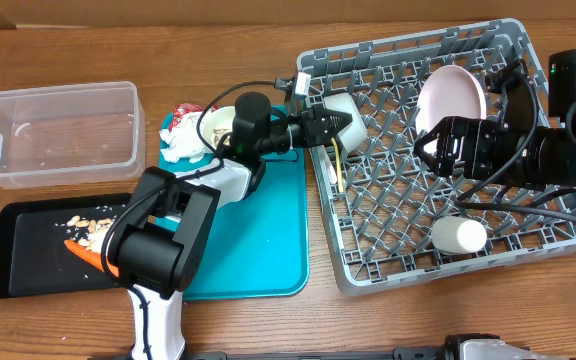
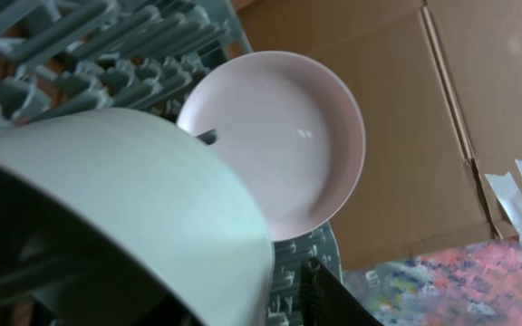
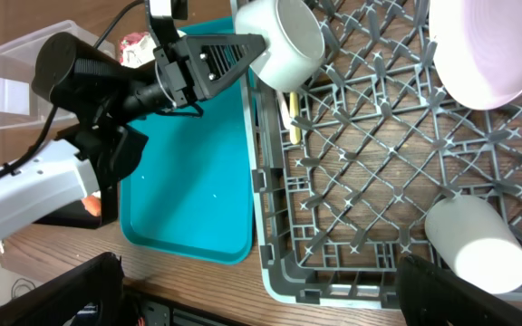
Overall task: Sort waste into correct bins and load items into the dishwasher rack
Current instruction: 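Carry the empty bowl right and set it in the rack's front left, then grasp the rim of the white rice bowl with the left gripper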
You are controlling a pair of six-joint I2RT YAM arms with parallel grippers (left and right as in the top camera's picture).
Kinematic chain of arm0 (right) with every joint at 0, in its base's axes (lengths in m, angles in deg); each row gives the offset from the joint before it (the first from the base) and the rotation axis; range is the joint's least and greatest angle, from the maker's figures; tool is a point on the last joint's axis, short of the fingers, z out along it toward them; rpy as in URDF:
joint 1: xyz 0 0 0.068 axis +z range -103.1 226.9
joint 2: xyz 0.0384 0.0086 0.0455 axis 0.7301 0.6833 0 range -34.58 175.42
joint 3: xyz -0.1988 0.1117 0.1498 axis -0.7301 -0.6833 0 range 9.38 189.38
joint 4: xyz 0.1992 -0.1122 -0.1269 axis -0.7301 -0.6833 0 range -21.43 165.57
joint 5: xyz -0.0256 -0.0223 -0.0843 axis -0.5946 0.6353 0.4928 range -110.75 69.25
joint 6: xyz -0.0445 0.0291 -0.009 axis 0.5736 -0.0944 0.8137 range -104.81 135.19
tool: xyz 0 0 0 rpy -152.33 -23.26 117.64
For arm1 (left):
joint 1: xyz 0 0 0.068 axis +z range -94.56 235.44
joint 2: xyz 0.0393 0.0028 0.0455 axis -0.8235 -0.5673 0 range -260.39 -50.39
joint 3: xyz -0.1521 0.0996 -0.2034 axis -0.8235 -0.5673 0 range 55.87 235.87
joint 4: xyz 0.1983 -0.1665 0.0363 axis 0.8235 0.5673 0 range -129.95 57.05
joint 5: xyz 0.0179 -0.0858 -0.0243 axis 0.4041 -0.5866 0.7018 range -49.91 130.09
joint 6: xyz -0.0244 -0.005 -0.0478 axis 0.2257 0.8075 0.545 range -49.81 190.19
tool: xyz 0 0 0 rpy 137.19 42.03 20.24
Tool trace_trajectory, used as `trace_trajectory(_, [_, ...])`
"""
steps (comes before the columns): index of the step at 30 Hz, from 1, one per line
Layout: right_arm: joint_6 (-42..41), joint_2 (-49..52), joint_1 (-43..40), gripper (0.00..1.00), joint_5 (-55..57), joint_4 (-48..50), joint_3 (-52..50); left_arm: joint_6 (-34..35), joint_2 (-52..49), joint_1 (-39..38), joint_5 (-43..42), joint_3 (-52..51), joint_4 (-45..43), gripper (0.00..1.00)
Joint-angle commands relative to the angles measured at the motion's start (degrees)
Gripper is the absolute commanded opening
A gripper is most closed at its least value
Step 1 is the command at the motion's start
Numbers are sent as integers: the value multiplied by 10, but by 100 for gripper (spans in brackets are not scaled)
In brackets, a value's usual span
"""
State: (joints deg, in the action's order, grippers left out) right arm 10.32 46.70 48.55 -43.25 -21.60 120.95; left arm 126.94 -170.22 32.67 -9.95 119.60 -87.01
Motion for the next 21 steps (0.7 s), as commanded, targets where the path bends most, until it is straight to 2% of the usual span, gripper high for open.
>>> trace_trajectory(1, [1,-5,3,100,-1,1,0,7,-5,10,-40,2,20,43])
trace_trajectory(7, [1,-5,3,100,-1,1,0,2,15,20,-38,2,85,65])
trace_trajectory(8, [1,-5,3,100,-1,1,0,-4,23,23,-36,2,105,77])
trace_trajectory(10, [1,-5,3,100,-1,1,0,-19,38,30,-35,2,142,88])
trace_trajectory(11, [1,-5,3,100,-1,1,0,-29,47,34,-33,2,166,100])
trace_trajectory(16, [1,-5,3,100,0,1,0,-95,111,56,10,2,339,100])
trace_trajectory(21, [1,-5,3,100,-1,1,0,-179,198,80,105,2,543,100])
